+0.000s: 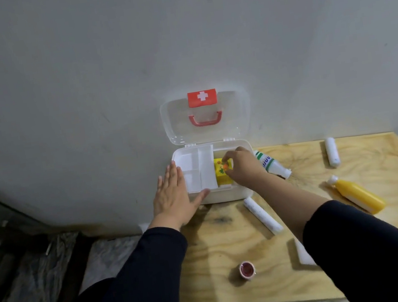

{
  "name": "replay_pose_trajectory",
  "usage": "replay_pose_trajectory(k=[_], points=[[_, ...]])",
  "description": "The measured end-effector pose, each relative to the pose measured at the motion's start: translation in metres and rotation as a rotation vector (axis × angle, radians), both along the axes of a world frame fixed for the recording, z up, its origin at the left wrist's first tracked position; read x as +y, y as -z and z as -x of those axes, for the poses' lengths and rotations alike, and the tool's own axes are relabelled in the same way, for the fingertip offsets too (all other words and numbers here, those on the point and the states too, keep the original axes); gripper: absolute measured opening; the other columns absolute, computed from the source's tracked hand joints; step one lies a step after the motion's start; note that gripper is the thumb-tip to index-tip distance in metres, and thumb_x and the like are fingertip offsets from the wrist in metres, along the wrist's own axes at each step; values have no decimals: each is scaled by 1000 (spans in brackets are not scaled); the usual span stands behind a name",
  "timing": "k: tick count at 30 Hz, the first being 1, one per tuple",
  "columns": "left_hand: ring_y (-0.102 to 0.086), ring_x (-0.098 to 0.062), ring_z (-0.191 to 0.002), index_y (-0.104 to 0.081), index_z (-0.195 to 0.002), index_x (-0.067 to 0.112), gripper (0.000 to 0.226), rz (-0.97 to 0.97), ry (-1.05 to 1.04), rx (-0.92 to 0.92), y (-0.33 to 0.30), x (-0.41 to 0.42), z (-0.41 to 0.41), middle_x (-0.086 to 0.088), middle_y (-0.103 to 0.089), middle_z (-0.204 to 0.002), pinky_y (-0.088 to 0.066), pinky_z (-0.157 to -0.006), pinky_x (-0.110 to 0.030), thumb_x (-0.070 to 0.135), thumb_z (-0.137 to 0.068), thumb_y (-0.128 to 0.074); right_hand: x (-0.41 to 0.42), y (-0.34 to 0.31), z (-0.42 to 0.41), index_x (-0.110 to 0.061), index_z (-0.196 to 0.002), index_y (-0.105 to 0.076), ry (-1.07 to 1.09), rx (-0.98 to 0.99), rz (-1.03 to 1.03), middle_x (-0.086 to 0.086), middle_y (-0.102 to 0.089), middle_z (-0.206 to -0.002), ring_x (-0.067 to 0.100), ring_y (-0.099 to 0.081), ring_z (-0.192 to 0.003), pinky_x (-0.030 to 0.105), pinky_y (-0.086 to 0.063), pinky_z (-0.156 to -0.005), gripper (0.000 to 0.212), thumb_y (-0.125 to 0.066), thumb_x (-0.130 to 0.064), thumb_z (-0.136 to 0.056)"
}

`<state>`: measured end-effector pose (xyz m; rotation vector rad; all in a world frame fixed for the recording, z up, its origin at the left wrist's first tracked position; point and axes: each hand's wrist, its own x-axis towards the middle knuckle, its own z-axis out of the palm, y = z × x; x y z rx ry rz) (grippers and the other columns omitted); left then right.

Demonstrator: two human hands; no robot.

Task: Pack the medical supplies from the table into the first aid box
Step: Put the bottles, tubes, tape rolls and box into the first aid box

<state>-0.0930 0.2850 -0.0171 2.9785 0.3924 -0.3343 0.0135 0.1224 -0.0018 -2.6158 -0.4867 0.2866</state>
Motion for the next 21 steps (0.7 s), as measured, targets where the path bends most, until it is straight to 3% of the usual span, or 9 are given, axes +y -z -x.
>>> replay_pose_trajectory(k=[2,6,9,13,17,21], points=[[15,-21,-151,10,-155,4,105,-24,5,9,0,2,0,-11,21,-162,6,-124,-38,78,-86,-18,-15,-12,13,-13,-112,-65,-13,-62,-64,10,-53,-124,30,-59,-100,31,-45,-82,24,-58,-12,-89],[13,-22,-152,7,-155,4,104,-81,14,23,-3,-1,-1,-12,19,-162,6,-124,-39,79,-86,-16,-56,-28,41,-14,-114,-65,-48,-120,-82,10,-57,-121,28,-55,-109,27,-40,-86,29,-58,-6,-87],[12,-22,-152,5,-156,4,102,-113,15,33,-5,-6,-2,-12,17,-163,5,-123,-40,77,-87,-16,-94,-28,60,-13,-112,-66,-14,-100,-82,11,-59,-119,30,-57,-109,33,-47,-92,29,-60,-7,-84],[6,-21,-153,0,-156,4,103,-85,-17,31,-10,-7,-3,-10,12,-164,0,-124,-41,77,-88,-24,-148,-11,91,-16,-111,-65,-64,-3,48,7,-63,-116,26,-59,-110,36,-49,-91,29,-68,-18,-82],[-3,-25,-153,-5,-157,5,100,-10,-60,-19,-17,-13,-3,-8,5,-165,-9,-123,-42,71,-89,-38,-189,10,114,-21,-123,-56,-209,141,216,4,-55,-127,24,-49,-120,35,-44,-99,50,-72,-29,-76],[-7,-28,-152,-7,-157,5,100,23,-87,-54,-14,-16,-6,-8,3,-166,-10,-123,-43,69,-89,-43,-205,27,120,-23,-135,-43,-220,170,324,4,-47,-136,24,-43,-124,35,-42,-104,64,-71,-26,-78]])
